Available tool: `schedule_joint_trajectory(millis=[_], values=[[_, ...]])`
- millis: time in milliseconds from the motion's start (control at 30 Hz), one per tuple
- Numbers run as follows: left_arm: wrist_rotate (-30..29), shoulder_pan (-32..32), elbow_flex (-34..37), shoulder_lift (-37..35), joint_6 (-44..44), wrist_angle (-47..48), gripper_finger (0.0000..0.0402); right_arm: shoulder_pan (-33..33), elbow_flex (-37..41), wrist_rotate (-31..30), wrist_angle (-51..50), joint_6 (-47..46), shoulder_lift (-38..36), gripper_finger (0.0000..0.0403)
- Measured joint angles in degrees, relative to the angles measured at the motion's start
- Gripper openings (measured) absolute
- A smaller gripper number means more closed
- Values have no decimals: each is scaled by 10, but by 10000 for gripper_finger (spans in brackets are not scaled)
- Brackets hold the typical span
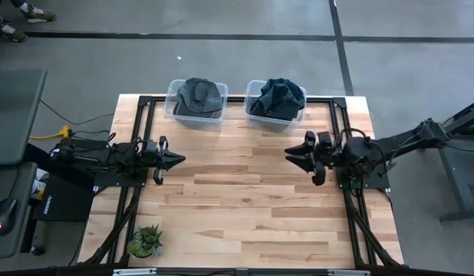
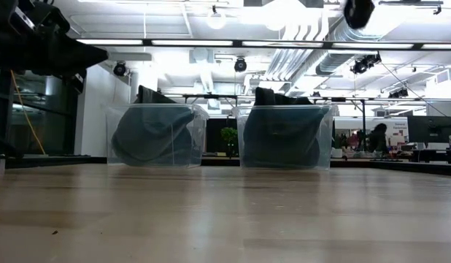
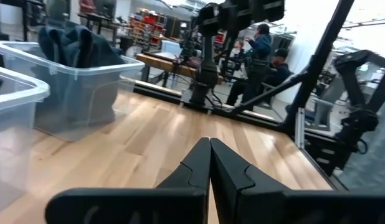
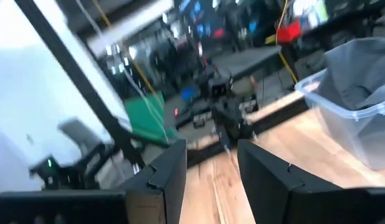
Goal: Pick & Place hat
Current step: Return to Home Position
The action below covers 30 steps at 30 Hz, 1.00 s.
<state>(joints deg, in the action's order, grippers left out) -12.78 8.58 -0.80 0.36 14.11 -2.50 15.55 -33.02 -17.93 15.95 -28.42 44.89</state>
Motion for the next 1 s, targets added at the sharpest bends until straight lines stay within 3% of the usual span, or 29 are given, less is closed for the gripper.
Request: schedule_joint_trajectory(millis=[333, 533, 833, 1000], values=[[-14, 0, 0, 3, -19, -1, 0, -2, 232, -86, 226, 1, -112, 138], [-18, 1, 0, 3, 30, -2, 1, -2, 322, -86, 343, 2, -161, 138], [-18, 1, 0, 3, 31, -2, 1, -42, 324, -80, 316, 119, -234, 137], [-18, 1, 0, 3, 31, -2, 1, -69, 324, 11, 207, 111, -349, 122]])
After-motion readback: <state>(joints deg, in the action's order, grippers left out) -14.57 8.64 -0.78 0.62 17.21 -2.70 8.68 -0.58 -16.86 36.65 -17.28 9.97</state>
